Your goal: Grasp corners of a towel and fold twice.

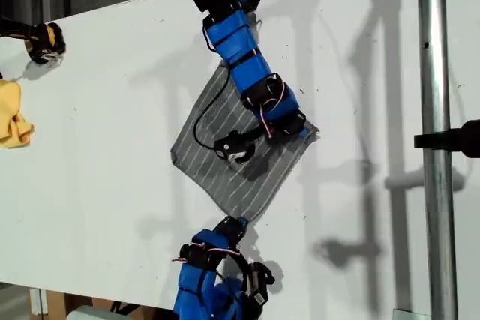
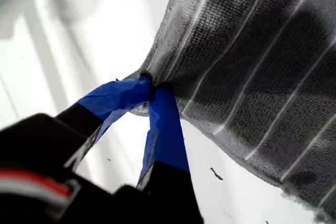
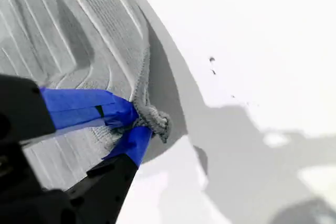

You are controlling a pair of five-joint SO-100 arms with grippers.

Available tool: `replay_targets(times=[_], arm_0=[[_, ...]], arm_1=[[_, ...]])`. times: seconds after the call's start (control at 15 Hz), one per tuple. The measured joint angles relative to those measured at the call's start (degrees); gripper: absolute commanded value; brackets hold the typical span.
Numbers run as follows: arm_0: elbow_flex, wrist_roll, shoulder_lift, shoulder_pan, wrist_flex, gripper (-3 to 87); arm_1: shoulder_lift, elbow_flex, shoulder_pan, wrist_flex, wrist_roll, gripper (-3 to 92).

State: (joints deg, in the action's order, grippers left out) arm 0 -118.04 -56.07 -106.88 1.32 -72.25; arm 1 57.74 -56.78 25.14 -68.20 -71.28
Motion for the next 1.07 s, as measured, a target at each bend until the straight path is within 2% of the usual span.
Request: replay_targets(times=[0.13, 0.33, 0.6, 0.87, 1.07], arm_0=[[2.9, -0.4, -1.7, 1.5, -1.1, -1.6], [3.3, -1.1, -5.5, 1.8, 0.4, -1.6], [3.5, -0.1, -9.1, -4.2, 1.5, -1.6], [9.2, 7.1, -7.3, -16.8, 1.7, -1.6], [25.4, 15.3, 7.5, -23.8, 0.5, -1.6]], arm_1=[[2.4, 0.0, 0.4, 1.9, 1.8, -0.1], [4.0, -0.3, 0.8, 4.0, 3.4, -0.1], [13.8, -7.9, -1.1, 1.6, 3.1, -0.1], [28.0, -23.0, -8.2, -3.2, 2.6, -0.1], [36.4, -31.7, -14.8, -7.6, 2.6, -0.1]])
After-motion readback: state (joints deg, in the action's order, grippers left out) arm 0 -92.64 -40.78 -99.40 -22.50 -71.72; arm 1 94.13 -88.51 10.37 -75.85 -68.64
